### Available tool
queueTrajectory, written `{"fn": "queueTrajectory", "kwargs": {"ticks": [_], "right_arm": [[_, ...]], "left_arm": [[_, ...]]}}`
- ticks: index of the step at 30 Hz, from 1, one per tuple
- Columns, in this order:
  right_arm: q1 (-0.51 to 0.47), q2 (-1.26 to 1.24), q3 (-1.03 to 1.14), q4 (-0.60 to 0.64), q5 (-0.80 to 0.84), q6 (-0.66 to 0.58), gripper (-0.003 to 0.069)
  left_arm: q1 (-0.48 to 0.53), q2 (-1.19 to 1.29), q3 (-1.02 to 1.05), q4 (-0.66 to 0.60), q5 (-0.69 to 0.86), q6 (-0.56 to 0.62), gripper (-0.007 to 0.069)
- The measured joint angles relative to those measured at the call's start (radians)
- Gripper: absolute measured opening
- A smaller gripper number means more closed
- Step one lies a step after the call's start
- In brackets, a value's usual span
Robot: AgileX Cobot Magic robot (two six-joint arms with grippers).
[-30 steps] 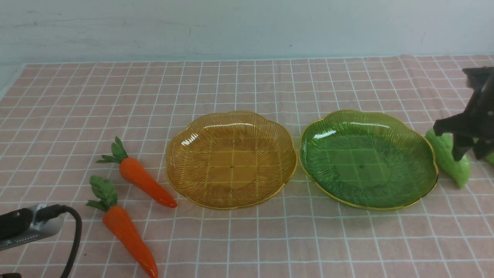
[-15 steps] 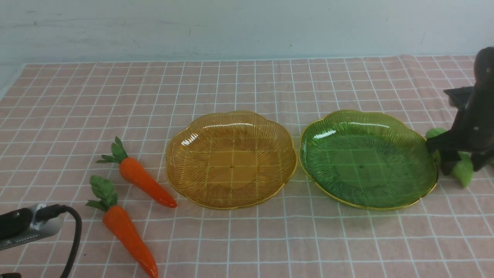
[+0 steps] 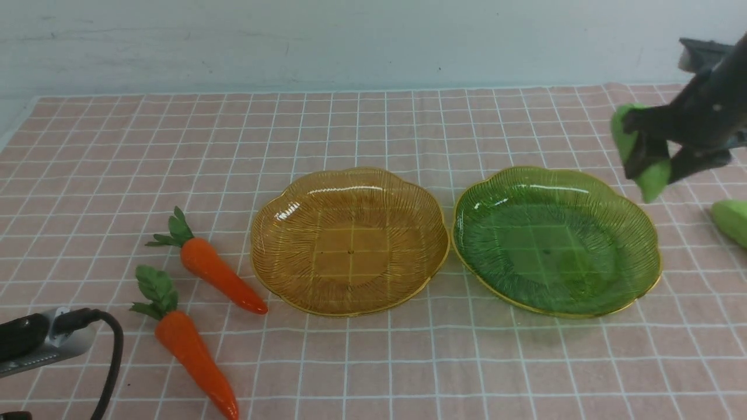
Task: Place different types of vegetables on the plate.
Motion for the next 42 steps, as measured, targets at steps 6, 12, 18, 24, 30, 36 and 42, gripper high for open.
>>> {"fn": "queueTrajectory", "kwargs": {"ticks": [6,12,18,24,30,36,42], "right_arm": [[-0.117,0.0,-0.006,-0.294,0.0,0.046,0.0617],[-0.336,0.016,-0.011,-0.377,-0.001,0.058,0.0583],[-0.406,0.063,-0.011,-0.404,-0.001,0.058,0.0581],[-0.408,0.111,-0.013,-0.366,-0.005,0.058,0.0579],[-0.411,0.105,-0.015,-0.337,-0.007,0.066,0.0406],[-0.411,-0.012,-0.013,-0.126,-0.004,0.077,0.0379],[-0.403,-0.205,-0.004,0.027,0.004,0.075,0.0375]], "left_arm": [[0.0,0.0,0.0,0.006,-0.001,0.0,0.0123],[0.0,0.0,0.0,0.027,-0.001,0.0,0.0123],[0.0,0.0,0.0,0.046,-0.001,0.0,0.0123],[0.0,0.0,0.0,0.048,-0.001,0.0,0.0123],[0.0,0.0,0.0,0.048,0.006,-0.007,0.0123],[0.0,0.0,0.0,0.048,0.021,-0.017,0.0123],[0.0,0.0,0.0,0.049,0.021,-0.021,0.0123]]}}
